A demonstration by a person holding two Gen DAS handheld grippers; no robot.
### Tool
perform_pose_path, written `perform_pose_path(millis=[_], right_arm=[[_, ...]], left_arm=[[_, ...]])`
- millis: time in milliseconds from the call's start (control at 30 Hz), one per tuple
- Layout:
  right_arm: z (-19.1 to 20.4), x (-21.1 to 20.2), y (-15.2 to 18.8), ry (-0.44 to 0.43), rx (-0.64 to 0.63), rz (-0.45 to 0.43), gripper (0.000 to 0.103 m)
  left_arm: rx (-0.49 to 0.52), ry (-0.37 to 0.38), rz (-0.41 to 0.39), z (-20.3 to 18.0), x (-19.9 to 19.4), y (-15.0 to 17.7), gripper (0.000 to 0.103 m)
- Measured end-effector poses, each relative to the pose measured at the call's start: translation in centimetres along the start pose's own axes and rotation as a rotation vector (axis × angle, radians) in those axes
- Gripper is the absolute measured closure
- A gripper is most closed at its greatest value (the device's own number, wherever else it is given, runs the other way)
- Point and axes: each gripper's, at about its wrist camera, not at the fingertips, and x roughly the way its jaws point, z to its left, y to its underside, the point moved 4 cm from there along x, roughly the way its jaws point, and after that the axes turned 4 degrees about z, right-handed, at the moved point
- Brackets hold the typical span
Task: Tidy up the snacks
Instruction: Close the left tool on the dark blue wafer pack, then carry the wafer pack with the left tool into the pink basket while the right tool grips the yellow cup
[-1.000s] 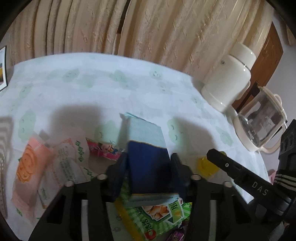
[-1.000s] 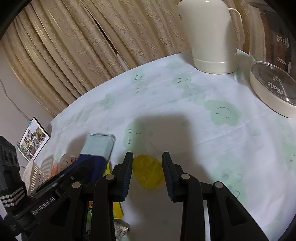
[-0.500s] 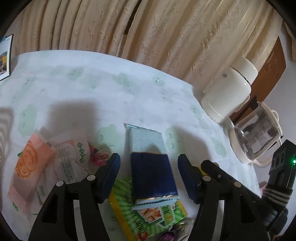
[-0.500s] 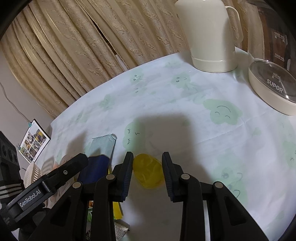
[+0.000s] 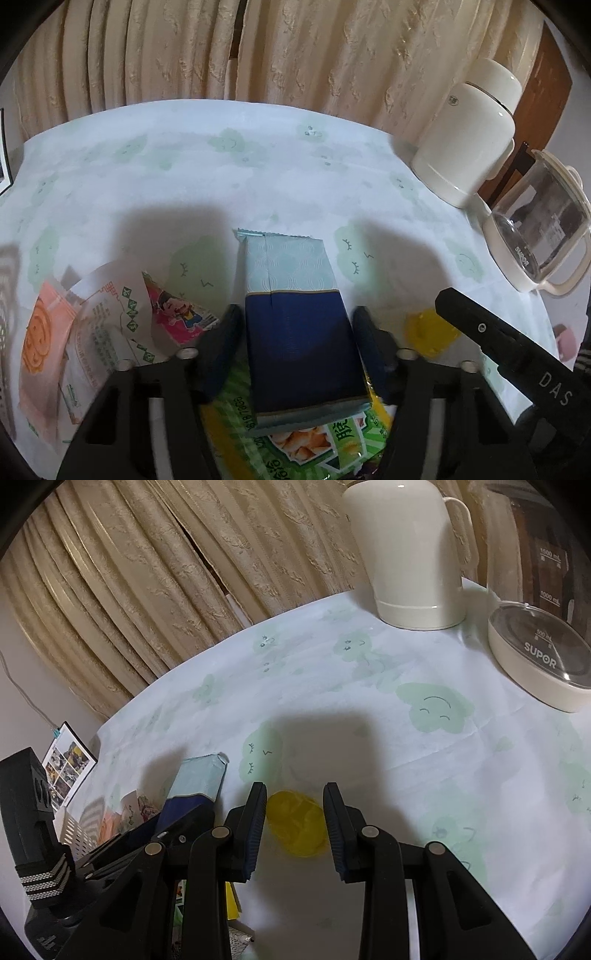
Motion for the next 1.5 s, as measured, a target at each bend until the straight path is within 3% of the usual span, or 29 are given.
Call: perform_pose_path(millis=[333, 700, 833, 1200, 1500], right_arm=[[0.1, 0.8, 0.3, 0.005, -0.015, 0.020, 0.065], [0.2, 1.4, 0.4, 0.058, -0.065, 0.022, 0.071], [0.2, 1.2, 0.5, 0.057, -0.064, 0.020, 0.072], [0.5, 0.2, 0.3, -0.058, -0.006, 0.012, 0.072], [1.4, -0.5, 0.4, -0.096, -0.021, 0.002, 0.072]], left_arm=[[0.013, 0.028, -0.100, -0.2, -3.3, -0.7, 0.054], [-0.024, 0.043, -0.160, 0.6, -6.1, -0.8, 0.054], [-0.042, 0.028, -0.206, 1.3, -8.0, -0.9, 0.054], [-0.123, -0.038, -0.350, 5.3, -13.6, -0.7, 0.054], [-0.197, -0.142, -0.463, 9.6, -18.2, 0.7, 0.054]])
